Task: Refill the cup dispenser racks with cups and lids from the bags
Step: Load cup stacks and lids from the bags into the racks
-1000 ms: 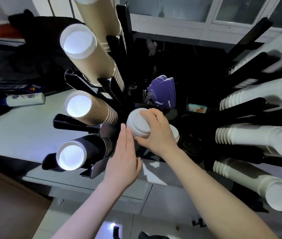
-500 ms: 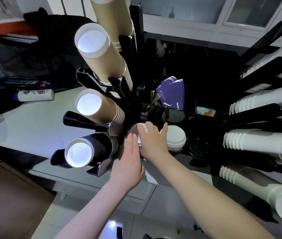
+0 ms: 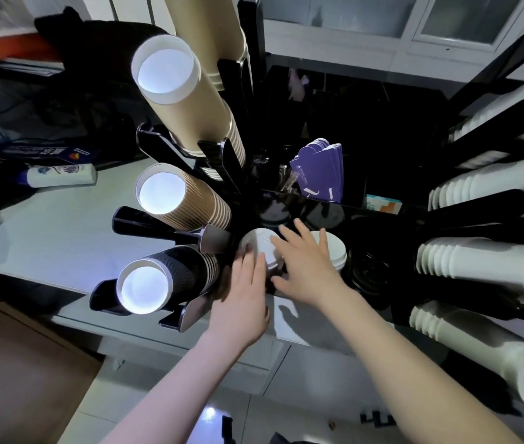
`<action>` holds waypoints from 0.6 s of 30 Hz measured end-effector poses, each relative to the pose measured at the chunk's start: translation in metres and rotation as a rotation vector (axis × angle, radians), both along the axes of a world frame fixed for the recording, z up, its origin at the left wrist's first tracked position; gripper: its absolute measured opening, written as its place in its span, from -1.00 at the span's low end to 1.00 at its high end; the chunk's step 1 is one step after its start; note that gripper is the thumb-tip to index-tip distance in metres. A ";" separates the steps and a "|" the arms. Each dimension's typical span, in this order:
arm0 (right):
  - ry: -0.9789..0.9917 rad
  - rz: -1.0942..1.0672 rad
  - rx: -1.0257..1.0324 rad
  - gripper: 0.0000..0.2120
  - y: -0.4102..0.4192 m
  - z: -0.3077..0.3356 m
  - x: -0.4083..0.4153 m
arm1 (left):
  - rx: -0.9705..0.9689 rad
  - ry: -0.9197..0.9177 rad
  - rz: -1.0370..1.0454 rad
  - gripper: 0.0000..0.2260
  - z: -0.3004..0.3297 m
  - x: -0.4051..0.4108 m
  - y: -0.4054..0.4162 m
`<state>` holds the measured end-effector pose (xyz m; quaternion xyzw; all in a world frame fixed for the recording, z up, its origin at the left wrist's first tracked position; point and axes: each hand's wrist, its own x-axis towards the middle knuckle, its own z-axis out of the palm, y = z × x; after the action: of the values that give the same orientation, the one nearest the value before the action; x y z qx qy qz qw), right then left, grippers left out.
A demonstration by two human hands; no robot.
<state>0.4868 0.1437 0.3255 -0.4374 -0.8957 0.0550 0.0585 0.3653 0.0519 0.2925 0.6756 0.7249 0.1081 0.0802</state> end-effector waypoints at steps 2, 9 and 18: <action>0.164 -0.055 -0.031 -0.43 0.001 0.005 0.020 | 0.003 -0.005 -0.027 -0.27 0.002 0.001 0.007; -0.119 -0.144 0.069 -0.49 -0.016 -0.017 0.046 | -0.073 0.178 -0.048 -0.31 0.001 0.005 0.031; -0.141 -0.213 -0.068 -0.33 -0.004 -0.016 0.039 | -0.054 0.149 -0.065 -0.29 0.004 0.004 0.028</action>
<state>0.5262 0.1394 0.3094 -0.5343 -0.8438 0.0482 -0.0138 0.3697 0.0800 0.2967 0.7027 0.7090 0.0353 0.0477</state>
